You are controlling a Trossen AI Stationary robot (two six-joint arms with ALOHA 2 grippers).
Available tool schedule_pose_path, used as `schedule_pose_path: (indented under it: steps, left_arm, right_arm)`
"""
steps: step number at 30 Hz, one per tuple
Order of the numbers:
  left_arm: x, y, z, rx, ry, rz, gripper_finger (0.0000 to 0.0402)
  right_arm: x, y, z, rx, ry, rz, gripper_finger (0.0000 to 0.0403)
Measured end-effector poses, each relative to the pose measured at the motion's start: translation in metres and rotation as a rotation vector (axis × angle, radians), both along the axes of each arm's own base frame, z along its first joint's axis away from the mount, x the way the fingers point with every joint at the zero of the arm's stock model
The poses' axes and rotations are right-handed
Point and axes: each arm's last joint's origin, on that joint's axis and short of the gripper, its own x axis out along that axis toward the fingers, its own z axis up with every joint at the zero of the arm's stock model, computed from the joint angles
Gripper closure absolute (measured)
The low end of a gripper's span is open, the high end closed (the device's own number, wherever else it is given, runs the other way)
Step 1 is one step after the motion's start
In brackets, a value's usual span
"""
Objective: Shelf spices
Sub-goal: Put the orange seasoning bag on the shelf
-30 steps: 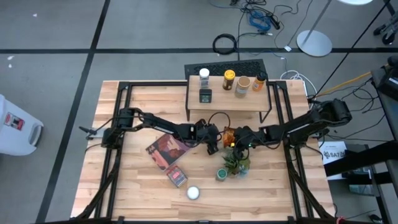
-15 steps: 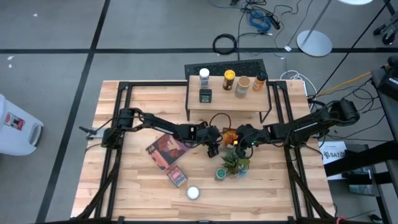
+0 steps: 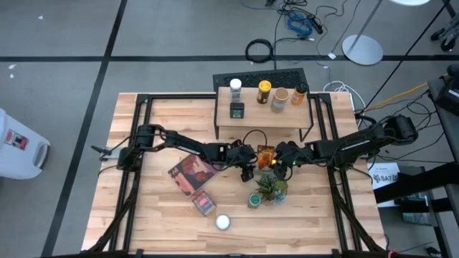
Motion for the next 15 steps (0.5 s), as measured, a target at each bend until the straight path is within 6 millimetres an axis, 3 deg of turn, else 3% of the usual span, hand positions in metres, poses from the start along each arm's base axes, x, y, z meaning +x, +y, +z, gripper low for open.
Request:
schedule_pose_path:
  steps: [15]
  left_arm:
    - [0.005,0.001,0.006,0.037,-0.076,0.01,0.0133]
  right_arm:
    - [-0.003,0.0,0.016,0.034,-0.101,-0.014,0.0183]
